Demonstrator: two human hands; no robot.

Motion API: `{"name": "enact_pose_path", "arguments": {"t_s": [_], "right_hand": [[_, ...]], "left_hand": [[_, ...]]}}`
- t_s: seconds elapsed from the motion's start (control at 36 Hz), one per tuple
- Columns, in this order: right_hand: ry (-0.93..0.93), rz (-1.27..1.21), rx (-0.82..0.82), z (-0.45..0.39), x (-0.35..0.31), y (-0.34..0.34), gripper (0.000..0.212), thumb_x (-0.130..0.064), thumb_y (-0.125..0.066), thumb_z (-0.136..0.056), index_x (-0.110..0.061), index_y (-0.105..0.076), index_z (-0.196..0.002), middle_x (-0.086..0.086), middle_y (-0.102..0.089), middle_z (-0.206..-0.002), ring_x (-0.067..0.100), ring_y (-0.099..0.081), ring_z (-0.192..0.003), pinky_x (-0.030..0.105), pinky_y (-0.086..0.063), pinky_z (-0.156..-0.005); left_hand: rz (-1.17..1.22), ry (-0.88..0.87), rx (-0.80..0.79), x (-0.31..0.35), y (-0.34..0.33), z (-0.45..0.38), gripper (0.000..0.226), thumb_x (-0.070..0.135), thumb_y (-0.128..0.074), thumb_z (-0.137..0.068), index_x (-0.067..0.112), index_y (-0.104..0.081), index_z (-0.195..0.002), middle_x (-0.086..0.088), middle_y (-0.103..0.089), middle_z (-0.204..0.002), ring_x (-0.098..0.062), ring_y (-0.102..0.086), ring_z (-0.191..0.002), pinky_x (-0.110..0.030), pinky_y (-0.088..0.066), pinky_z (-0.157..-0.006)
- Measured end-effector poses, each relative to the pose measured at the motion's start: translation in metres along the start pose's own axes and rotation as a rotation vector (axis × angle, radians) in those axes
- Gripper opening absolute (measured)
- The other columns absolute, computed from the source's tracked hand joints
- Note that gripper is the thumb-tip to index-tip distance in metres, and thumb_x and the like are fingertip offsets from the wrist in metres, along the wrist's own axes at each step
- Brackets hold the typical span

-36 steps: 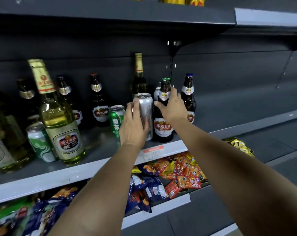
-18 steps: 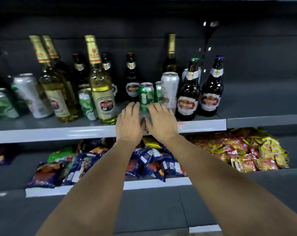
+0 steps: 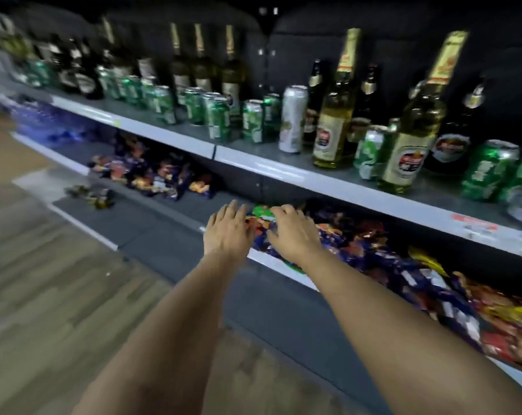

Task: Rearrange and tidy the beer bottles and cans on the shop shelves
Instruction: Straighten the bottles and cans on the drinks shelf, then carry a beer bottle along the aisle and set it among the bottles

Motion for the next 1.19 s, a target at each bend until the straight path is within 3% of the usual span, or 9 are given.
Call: {"name": "enact_pose_path", "arguments": {"t_s": [0.31, 0.61, 0.78, 1.19], "right_hand": [[0.288, -0.025, -0.23, -0.038, -0.242, -0.09, 0.049, -0.036, -0.048, -0.098, -0.017, -0.037, -0.142, 0.007, -0.039, -0.144, 0.03, -0.041, -0.13, 0.041, -0.033, -0.103], [0.472, -0.009, -0.338, -0.084, -0.398, -0.148, 0.051, -0.037, -0.048, -0.097, -0.017, -0.036, -0.143, 0.009, -0.04, -0.141, 0.03, -0.041, -0.128, 0.041, -0.035, -0.101], [0.539, 0.0, -0.364, -0.141, -0.454, -0.176, 0.051, -0.036, -0.046, -0.098, -0.016, -0.034, -0.144, 0.009, -0.039, -0.141, 0.03, -0.041, -0.127, 0.042, -0.037, -0.099], [0.552, -0.01, -0.344, -0.353, -0.581, -0.212, 0.051, -0.033, -0.047, -0.098, -0.015, -0.033, -0.143, 0.01, -0.041, -0.141, 0.03, -0.042, -0.128, 0.041, -0.04, -0.095]], "left_hand": [[-0.08, 0.306, -0.038, -0.247, 0.036, 0.061, 0.057, 0.041, -0.039, -0.099, 0.013, -0.03, -0.148, -0.005, -0.026, -0.157, -0.02, -0.022, -0.144, -0.035, -0.018, -0.115], [-0.133, 0.512, -0.025, -0.404, 0.053, 0.09, 0.051, 0.042, -0.038, -0.099, 0.012, -0.04, -0.141, -0.005, -0.037, -0.15, -0.021, -0.031, -0.139, -0.033, -0.024, -0.11], [-0.159, 0.582, -0.038, -0.479, 0.053, 0.06, 0.047, 0.042, -0.037, -0.099, 0.012, -0.043, -0.136, -0.006, -0.041, -0.146, -0.023, -0.035, -0.135, -0.035, -0.027, -0.107], [-0.135, 0.633, -0.015, -0.658, 0.072, -0.1, 0.04, 0.04, -0.039, -0.099, 0.007, -0.051, -0.12, -0.012, -0.051, -0.132, -0.028, -0.044, -0.125, -0.036, -0.035, -0.1]]}}
Point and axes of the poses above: each hand's wrist, its own z-axis away from the middle knuckle, its own y-axis out of the back of the hand, x = y × z, the point moved 5 cm from there along -z, towards the middle knuckle
